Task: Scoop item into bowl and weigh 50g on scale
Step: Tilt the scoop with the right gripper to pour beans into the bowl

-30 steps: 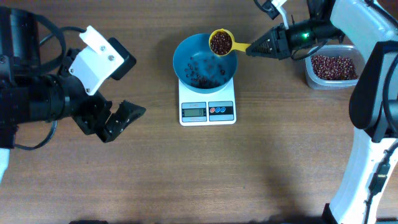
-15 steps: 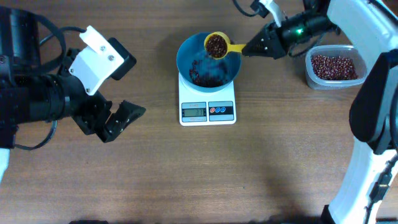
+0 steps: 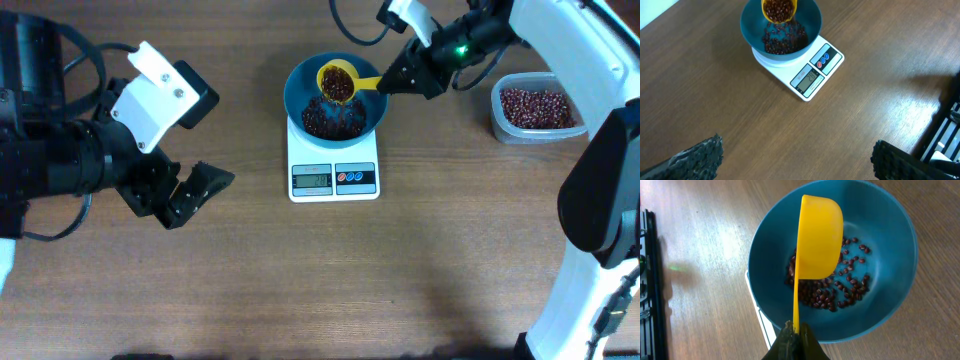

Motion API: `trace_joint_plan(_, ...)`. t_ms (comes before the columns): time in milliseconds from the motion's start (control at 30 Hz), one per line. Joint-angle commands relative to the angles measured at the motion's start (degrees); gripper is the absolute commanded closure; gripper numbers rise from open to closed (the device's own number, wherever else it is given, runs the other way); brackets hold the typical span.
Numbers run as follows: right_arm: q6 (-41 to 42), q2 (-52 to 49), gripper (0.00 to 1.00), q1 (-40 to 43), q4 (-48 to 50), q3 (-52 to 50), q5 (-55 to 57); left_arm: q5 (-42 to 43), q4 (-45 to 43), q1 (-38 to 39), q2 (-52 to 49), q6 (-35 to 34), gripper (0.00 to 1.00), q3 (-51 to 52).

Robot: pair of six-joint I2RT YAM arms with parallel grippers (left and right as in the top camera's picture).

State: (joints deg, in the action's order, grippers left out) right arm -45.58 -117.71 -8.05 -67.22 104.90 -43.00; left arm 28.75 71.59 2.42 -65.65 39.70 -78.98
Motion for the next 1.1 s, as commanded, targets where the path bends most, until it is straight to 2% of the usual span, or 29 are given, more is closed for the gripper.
trace_joint_plan(0, 3.1, 2.2, 0.96, -0.2, 0.0, 1.3, 2.2, 1.2, 0.1, 0.1, 0.0, 1.1, 0.01, -0.5)
trace_joint_plan(333, 4.6, 2.3, 0.96, -0.2, 0.2, 1.3, 2.9, 1.2, 0.1, 0.1, 0.0, 1.1, 0.01, -0.5)
trace_joint_plan(433, 8.6, 2.3, 0.96, -0.2, 1.2, 1.7, 5.3, 1.2, 0.1, 0.1, 0.0, 1.1, 0.01, -0.5)
trace_joint_plan(567, 10.1, 2.3, 0.96, -0.9, -0.9, 4.2, 5.5, 1.2, 0.1, 0.1, 0.0, 1.1, 0.01, -0.5)
trace_joint_plan(633, 11.1, 2.3, 0.96, -2.6, -0.3, 4.2, 10.8, 1.2, 0.1, 0.1, 0.0, 1.1, 0.01, -0.5)
trace_joint_plan(800, 12.2, 2.8, 0.96, -5.5, -0.9, 4.2, 14.2, 1.2, 0.1, 0.1, 0.0, 1.1, 0.01, -0.5)
trace_joint_plan(1067, 14.6, 2.8, 0.96, -5.4, -0.9, 4.2, 13.4, 1.2, 0.1, 0.1, 0.0, 1.1, 0.01, -0.5)
